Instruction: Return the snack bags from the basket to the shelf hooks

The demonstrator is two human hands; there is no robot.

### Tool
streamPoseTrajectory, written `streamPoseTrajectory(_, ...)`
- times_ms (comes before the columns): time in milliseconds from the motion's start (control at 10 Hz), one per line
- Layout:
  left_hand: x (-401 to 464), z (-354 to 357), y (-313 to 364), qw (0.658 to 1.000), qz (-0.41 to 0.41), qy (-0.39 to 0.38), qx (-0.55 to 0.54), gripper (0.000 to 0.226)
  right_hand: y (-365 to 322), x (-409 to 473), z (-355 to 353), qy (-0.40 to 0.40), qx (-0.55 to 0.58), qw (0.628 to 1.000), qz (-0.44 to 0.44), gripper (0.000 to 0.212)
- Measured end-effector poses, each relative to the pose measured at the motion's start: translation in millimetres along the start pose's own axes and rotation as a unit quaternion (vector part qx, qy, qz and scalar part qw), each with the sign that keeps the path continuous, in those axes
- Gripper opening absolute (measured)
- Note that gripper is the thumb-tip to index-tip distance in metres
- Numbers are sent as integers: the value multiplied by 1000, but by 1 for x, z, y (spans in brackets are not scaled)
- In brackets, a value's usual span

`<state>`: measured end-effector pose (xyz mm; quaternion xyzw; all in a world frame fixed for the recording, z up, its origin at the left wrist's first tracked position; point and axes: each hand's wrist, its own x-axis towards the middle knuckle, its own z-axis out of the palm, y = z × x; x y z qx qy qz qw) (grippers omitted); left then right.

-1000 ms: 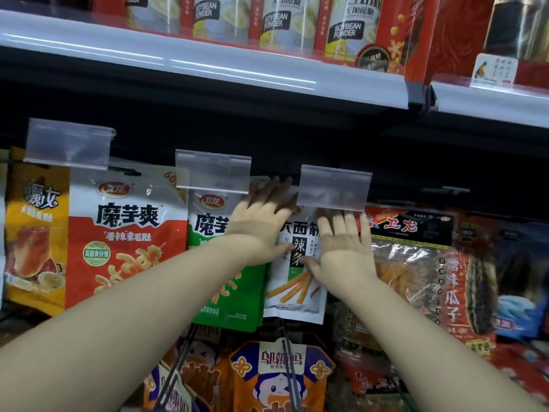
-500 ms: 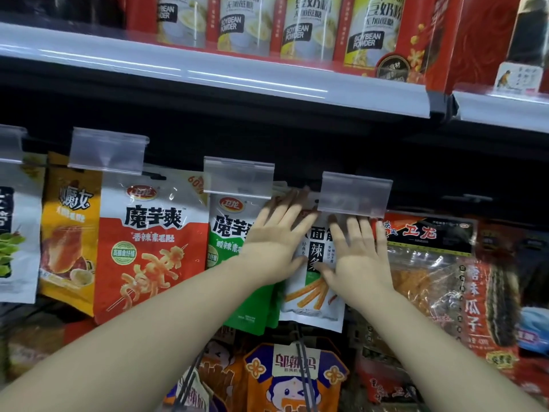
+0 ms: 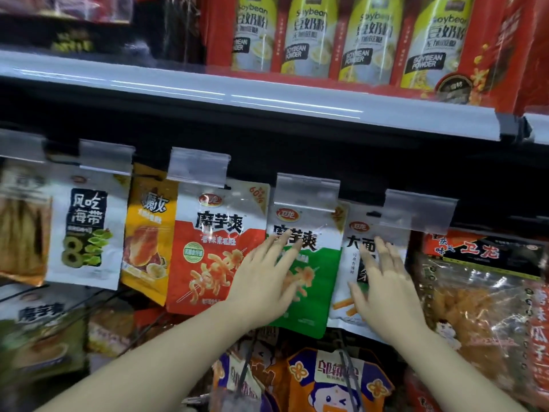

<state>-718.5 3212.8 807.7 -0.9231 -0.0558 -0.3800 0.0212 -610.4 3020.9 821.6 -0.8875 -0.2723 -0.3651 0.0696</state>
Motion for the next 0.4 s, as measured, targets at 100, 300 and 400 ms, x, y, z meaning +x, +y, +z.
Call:
streamPoseTrajectory(100,-28,-12,-26,998,-45,-7,-32,69,-19,-15,-2,1,63,998,16,66)
streamPoseTrajectory(300,-89,-46,-87,978,-153,-3,-144,73,-85,-58,-19,-37,159,983,79,65)
streamPoseTrajectory(400,-118,-65,-119,955,-214,3,-204,75,-128,-74,-30,-31,211,972,97,65)
